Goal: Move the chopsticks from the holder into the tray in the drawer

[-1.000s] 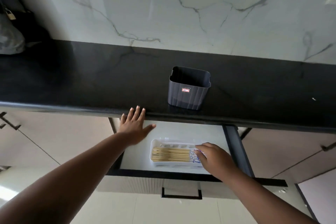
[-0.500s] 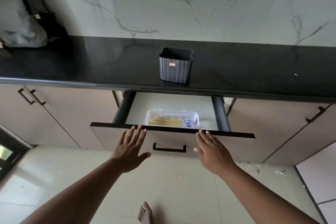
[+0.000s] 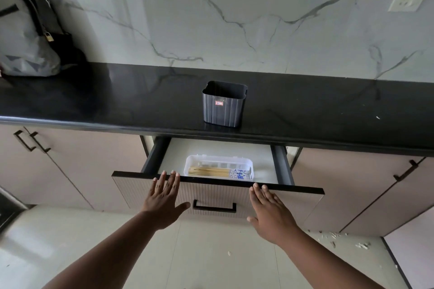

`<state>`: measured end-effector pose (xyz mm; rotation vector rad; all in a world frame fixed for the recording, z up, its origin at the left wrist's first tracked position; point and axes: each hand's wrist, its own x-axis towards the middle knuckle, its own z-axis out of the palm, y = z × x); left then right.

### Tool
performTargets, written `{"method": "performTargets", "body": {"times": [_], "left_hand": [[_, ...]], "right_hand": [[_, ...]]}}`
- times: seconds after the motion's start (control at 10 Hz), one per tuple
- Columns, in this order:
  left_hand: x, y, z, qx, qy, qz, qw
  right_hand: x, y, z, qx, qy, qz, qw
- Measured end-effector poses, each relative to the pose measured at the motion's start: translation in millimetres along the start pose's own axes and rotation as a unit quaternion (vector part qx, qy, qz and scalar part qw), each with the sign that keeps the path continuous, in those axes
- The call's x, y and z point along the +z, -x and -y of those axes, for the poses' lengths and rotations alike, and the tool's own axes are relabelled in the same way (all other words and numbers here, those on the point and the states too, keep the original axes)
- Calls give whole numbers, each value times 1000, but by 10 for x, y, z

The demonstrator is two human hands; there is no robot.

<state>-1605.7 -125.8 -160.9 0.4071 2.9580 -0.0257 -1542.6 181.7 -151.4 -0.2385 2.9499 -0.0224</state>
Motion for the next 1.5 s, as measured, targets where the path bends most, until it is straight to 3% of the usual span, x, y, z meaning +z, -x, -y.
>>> {"method": "performTargets", "body": {"times": [0.2,0.3,0.4,0.5,0.6,0.7,0.8,0.9,1.0,1.4,1.5], "left_hand": [[-44,-729,29,-11,-32,22,999],[-77,-1064,139,13,-52,-18,998],[-269,-1398,263,54,-61,-111,990],[-607,-1775,369,97,-15,-167,981],[-956,-2134,383,91,73,-199,973],[-1299,-2463,219,71,303,-215,926],[-1596,-2734,-65,44,565,-145,811],[-1751,-3024,-315,19,711,-62,701],[-1766,-3435,-374,-1,744,-57,666],[-1951,-4622,-386,-62,719,-82,687],[-2046,-4607,-285,-64,633,-119,762]], "right_hand": [[-104,-491,-131,16,19,13,1000],[-203,-820,-206,33,37,9,999],[-327,-1100,-238,57,34,-49,997],[-570,-1385,-223,78,-34,-139,987],[-945,-1716,-157,120,-226,-211,943],[-1359,-2082,-103,176,-477,-233,829],[-1598,-2465,-83,179,-587,-233,755],[-1683,-2837,-135,173,-618,-252,724],[-1742,-3223,-355,187,-632,-261,706],[-2041,-4418,-1089,163,-646,-145,731],[-2190,-4501,-1238,164,-591,-165,773]]}}
